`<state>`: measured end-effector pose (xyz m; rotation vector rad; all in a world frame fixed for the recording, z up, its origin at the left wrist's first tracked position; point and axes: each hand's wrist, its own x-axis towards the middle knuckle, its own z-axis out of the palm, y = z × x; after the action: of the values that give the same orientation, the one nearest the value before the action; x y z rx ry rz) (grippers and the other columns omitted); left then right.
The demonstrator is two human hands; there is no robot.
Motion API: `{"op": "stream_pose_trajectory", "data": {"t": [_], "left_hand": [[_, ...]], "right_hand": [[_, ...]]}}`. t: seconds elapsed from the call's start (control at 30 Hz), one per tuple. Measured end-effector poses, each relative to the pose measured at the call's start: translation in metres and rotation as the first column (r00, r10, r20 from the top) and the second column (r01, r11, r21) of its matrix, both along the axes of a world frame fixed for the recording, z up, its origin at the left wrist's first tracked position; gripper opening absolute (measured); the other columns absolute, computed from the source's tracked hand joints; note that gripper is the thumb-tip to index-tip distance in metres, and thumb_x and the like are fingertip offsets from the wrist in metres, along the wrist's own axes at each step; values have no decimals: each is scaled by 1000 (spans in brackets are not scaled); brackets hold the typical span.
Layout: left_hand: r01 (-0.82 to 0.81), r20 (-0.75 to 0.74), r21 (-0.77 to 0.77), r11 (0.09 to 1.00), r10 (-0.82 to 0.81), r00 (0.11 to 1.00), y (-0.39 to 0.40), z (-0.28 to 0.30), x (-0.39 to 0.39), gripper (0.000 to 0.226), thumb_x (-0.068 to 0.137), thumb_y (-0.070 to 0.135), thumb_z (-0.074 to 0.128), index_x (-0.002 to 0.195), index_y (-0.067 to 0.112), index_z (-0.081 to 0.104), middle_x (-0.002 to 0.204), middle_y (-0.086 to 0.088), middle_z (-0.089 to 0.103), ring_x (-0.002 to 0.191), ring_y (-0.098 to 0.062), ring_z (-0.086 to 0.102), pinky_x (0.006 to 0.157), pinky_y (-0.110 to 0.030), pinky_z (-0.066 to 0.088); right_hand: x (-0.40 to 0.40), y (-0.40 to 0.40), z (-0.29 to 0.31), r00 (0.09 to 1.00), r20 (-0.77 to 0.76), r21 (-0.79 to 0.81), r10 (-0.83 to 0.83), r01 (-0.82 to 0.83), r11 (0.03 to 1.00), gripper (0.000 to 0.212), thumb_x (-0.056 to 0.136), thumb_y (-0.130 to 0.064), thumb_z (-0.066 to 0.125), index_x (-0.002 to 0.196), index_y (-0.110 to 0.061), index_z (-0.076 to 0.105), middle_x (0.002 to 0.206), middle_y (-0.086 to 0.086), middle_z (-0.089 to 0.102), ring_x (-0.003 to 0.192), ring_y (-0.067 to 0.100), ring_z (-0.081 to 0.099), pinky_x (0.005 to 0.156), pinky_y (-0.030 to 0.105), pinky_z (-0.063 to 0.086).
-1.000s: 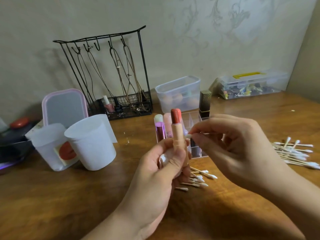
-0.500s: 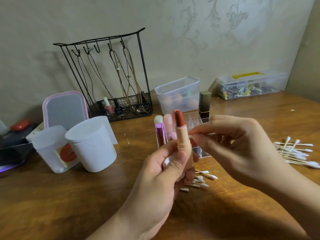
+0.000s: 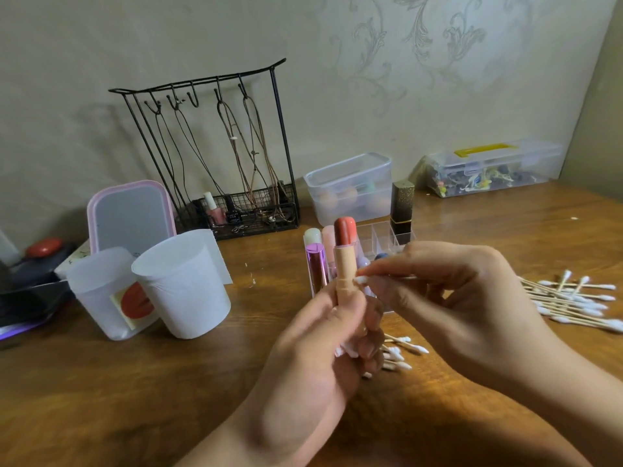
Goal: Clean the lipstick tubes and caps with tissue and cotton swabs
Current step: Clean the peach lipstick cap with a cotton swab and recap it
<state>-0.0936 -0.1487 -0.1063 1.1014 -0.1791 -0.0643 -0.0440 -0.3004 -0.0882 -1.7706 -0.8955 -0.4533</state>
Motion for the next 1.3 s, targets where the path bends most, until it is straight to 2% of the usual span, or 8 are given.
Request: {"op": "stream_pose_trajectory", "data": {"t": [0.07, 0.23, 0.43, 0.77, 0.9, 1.03, 1.13, 1.3], "left_hand": [[-68, 53, 104, 992, 62, 997, -1, -5, 1, 21, 76, 30, 61, 93, 29, 73, 68, 5, 55, 59, -7, 48, 57, -21, 40], [-73, 86, 117, 991, 63, 994, 3, -10, 3, 29, 71, 37, 66, 99, 33, 72, 69, 6, 53, 62, -7, 46, 62, -25, 39], [44, 127, 22, 999, -47, 991, 6, -15, 7, 33, 74, 40, 77, 100, 22, 69, 73, 3, 50, 62, -8, 46, 60, -24, 40], [197, 124, -160, 967, -178, 976, 5, -13, 8, 23, 86, 24, 67, 105, 12, 64, 74, -2, 50, 63, -13, 40, 61, -27, 34], [239, 84, -234, 942, -225, 971, 8, -11, 7, 28, 92, 18, 59, 120, 13, 56, 77, -6, 52, 66, -17, 42, 64, -30, 39], [223, 61, -259, 940, -214, 975, 9, -10, 9, 26, 95, 15, 55, 120, 14, 52, 78, -7, 51, 67, -17, 40, 63, -29, 37], [213, 54, -258, 942, -206, 977, 9, -11, 9, 31, 90, 16, 63, 119, 12, 53, 79, -9, 53, 66, -18, 46, 60, -28, 41], [146, 28, -254, 956, -144, 989, 8, -9, 7, 29, 85, 15, 60, 111, 9, 50, 79, -12, 56, 63, -19, 49, 56, -28, 38]], "right_hand": [[0, 1, 0, 1000, -10, -9, -2, 2, 1000, 13, 83, -22, 70, 92, -25, 79, 78, -10, 73, 65, 11, 67, 56, 25, 51], [-2, 1, 1, 976, -155, 94, 150, -137, 986, 12, 85, -10, 68, 93, -13, 77, 78, -1, 76, 70, 5, 72, 63, 13, 53], [-2, 2, 1, 981, -156, 59, 115, -107, 993, 14, 88, -9, 66, 93, -17, 77, 75, -6, 75, 67, 1, 70, 62, 13, 52], [-4, 3, 0, 967, -194, 109, 166, -147, 983, 17, 90, -6, 63, 97, -15, 76, 69, -4, 74, 63, 8, 71, 62, 19, 55], [-7, 3, 1, 978, -159, 90, 134, -121, 989, 13, 87, -9, 67, 92, -15, 78, 71, -9, 74, 65, 5, 71, 60, 17, 54], [-7, 4, -1, 971, -198, 116, 137, -116, 987, 14, 89, -3, 67, 86, -13, 76, 67, -3, 74, 60, 10, 72, 57, 21, 56], [-6, 5, -2, 978, -184, 106, 102, -84, 991, 13, 89, -9, 66, 87, -16, 76, 66, -5, 73, 60, 10, 71, 59, 24, 57], [-6, 3, -1, 996, -86, 39, 14, -11, 999, 12, 86, -15, 68, 90, -17, 79, 68, -11, 72, 63, 3, 70, 61, 17, 54]]}}
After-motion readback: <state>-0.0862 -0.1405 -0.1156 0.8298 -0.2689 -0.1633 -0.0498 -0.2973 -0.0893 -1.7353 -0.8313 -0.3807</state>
